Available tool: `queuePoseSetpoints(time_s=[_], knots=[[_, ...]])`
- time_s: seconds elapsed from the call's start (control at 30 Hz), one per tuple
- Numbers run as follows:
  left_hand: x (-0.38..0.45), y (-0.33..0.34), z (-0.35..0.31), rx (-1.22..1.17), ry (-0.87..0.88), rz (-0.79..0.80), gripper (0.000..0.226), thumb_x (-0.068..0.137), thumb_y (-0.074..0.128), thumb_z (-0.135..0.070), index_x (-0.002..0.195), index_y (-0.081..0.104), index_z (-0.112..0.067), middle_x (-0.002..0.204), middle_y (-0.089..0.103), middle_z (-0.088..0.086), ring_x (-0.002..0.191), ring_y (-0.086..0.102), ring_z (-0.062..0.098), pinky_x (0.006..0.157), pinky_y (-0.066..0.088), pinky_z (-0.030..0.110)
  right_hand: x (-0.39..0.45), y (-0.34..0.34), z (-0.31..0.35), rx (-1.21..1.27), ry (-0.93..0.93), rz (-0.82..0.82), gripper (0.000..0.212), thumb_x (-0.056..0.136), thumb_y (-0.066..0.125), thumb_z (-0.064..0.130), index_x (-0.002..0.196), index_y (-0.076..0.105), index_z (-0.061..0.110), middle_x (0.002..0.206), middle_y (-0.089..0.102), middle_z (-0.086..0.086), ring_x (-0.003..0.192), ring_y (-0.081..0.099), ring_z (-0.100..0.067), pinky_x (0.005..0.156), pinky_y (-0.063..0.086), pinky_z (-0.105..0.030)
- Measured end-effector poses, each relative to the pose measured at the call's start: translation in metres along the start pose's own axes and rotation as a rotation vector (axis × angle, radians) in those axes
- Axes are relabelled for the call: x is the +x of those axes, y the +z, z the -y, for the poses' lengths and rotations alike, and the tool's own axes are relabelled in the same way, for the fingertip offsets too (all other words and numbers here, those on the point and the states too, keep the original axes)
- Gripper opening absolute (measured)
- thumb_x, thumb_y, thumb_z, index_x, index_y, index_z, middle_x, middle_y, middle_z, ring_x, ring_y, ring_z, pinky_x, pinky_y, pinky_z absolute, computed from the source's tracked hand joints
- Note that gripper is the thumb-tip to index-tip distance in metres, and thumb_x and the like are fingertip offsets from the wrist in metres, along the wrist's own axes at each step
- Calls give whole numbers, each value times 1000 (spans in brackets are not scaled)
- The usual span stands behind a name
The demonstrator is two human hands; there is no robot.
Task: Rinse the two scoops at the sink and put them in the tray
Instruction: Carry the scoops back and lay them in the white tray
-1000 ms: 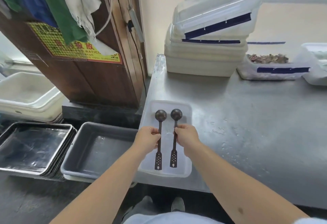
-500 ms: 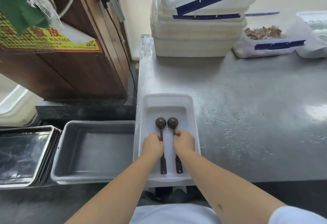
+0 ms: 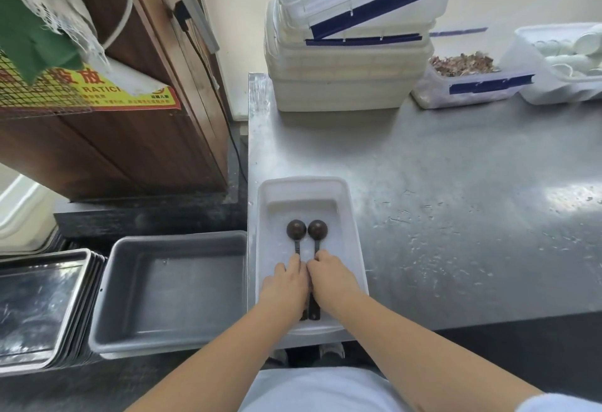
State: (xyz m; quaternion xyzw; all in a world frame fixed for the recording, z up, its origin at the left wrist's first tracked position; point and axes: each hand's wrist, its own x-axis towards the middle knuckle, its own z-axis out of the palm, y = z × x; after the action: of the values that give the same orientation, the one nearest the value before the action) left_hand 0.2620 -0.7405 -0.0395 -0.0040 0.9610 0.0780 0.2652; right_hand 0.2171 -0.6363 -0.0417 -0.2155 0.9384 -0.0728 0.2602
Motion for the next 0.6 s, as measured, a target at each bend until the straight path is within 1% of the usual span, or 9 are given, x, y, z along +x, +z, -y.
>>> queuePoseSetpoints(time_s=[0.1,0.23,0.37,0.43,0.6], knots=[[0,-1,0,44,4,-8,52,87,63,-19,133,39,-9,139,34,9,114,46,28,85,50,40,-2,2,-2,-68,-38,-22,21,91,55,7,110,60,13,113,51,-8,101,52,-25,85,48,-34],[-1,-1,0,50,-17,-20,54,86,62,-12,134,39,-8,139,34,9,115,47,27,86,47,39,1,0,-8,-143,-74,-29,21,87,57,-1,105,60,9,113,51,-10,99,53,-25,85,49,-35],[-2,0,0,65,-25,-22,55,84,62,-10,134,38,-7,139,34,10,114,47,27,86,47,39,2,-2,-12,-187,-106,-18,17,90,59,6,106,62,8,114,53,-11,99,55,-25,85,50,-35],[-2,-1,-1,70,-31,-16,58,83,62,-10,135,37,-6,141,33,11,115,46,28,87,47,40,1,-1,-11,-195,-115,-10,19,89,59,4,108,62,7,115,52,-11,99,55,-25,86,49,-35],[-5,-3,-2,80,-38,2,60,83,62,-10,137,35,-5,142,31,12,116,46,29,87,47,40,-2,1,-9,-204,-125,14,24,88,57,1,112,61,7,118,50,-12,104,53,-24,93,50,-35]])
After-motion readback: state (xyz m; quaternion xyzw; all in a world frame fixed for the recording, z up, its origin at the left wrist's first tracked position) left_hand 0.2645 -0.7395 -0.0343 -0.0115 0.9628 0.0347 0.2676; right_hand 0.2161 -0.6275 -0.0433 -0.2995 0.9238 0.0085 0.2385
